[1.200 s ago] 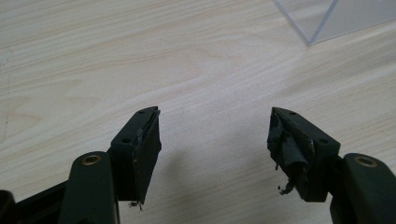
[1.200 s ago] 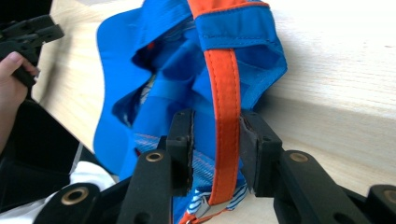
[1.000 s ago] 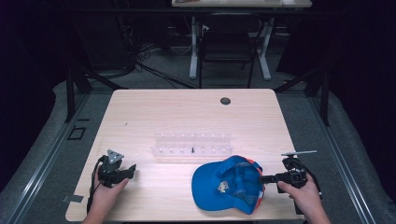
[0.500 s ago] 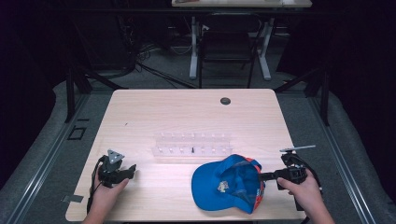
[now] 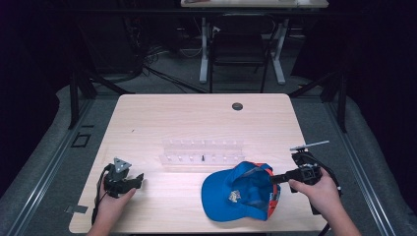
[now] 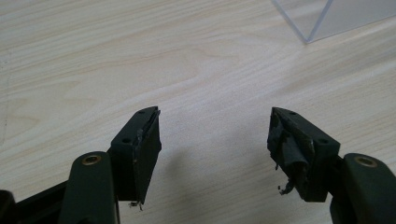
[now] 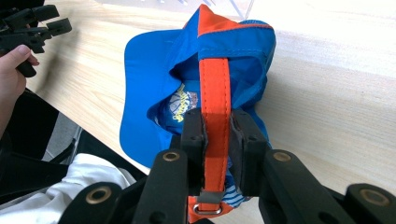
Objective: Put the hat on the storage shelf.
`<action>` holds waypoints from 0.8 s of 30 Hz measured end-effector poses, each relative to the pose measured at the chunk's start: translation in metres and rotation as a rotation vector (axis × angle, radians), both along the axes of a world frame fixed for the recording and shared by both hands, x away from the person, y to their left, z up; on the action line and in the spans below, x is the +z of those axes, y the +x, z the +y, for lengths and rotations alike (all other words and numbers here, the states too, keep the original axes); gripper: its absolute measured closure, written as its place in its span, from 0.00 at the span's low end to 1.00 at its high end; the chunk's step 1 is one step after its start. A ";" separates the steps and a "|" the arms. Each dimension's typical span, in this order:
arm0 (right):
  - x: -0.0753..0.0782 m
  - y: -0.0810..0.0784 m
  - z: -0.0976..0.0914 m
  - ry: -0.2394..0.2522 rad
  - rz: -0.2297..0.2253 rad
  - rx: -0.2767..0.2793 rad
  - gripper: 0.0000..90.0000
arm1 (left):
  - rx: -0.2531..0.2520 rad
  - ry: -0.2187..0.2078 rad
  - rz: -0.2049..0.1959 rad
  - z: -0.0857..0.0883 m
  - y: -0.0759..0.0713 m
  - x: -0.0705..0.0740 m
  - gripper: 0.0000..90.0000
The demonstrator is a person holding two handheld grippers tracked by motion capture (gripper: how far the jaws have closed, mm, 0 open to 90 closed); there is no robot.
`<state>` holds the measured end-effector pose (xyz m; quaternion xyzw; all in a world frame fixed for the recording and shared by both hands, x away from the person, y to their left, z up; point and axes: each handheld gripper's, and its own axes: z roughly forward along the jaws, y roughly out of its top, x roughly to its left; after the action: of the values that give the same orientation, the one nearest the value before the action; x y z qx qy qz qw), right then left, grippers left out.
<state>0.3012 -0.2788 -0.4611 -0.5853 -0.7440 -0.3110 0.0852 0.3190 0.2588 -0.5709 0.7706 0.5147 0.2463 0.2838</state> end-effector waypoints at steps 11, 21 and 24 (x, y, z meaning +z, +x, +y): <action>0.029 0.006 0.012 -0.029 0.029 -0.010 0.86 | 0.006 -0.010 -0.003 0.001 0.000 0.000 0.38; 0.054 0.013 0.023 -0.009 0.071 0.017 0.86 | 0.007 -0.010 -0.002 0.002 0.000 0.000 0.38; 0.063 0.014 0.029 0.002 0.069 0.011 0.86 | 0.006 -0.010 -0.004 0.002 0.000 0.000 0.38</action>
<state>0.3153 -0.2499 -0.3977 -0.5913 -0.7436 -0.2909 0.1128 0.3194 0.2609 -0.5712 0.7671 0.5178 0.2461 0.2877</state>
